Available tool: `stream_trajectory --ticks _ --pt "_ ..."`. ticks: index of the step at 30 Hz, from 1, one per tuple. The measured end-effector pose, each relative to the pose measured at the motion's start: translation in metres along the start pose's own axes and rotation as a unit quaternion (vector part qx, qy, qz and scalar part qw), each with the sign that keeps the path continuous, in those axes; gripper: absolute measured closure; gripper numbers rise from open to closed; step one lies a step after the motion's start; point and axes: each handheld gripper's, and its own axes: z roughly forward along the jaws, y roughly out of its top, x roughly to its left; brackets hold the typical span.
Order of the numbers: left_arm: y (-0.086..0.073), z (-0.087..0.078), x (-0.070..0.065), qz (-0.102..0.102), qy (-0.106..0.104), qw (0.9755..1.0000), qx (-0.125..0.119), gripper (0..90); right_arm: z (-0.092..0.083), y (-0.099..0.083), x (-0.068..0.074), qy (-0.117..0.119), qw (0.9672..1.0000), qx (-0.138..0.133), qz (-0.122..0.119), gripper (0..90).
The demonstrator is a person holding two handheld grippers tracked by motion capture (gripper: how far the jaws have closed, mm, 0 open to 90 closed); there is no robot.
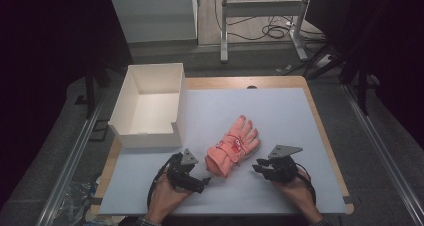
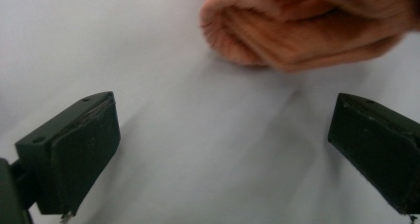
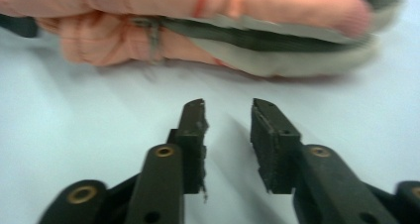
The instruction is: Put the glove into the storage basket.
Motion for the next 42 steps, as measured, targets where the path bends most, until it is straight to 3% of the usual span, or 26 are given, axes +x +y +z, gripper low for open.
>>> stream_trajectory --ticks 5,9,17,21,23,33,42 --pt "0.007 -0.006 -0.006 0.006 0.001 1.0 0.005 0.0 -0.009 -0.005 -0.008 -0.026 0.9996 -0.001 0.005 55.1" --pt "0.018 -0.014 -0.011 0.011 -0.009 0.9999 0.008 0.0 -0.016 -0.011 -0.024 -0.055 0.9982 0.007 0.02 41.4" --pt "0.041 -0.02 -0.019 0.021 -0.016 0.9995 0.015 0.0 -0.023 -0.019 -0.042 -0.101 0.9945 0.014 0.025 30.5" --pt "0.048 -0.022 -0.022 0.024 -0.022 0.9994 0.015 0.0 -0.025 -0.022 -0.049 -0.111 0.9932 0.016 0.032 26.7" --pt "0.054 -0.023 -0.024 0.027 -0.022 0.9992 0.018 0.0 -0.025 -0.025 -0.053 -0.105 0.9933 0.011 0.045 25.1" --pt "0.08 -0.022 -0.029 0.029 -0.022 0.9991 0.023 0.0 -0.025 -0.025 -0.053 -0.106 0.9934 0.015 0.041 24.7" --pt "0.102 0.006 -0.027 0.022 -0.007 0.999 0.038 0.0 -0.025 -0.025 -0.053 -0.105 0.9934 0.013 0.042 24.6"
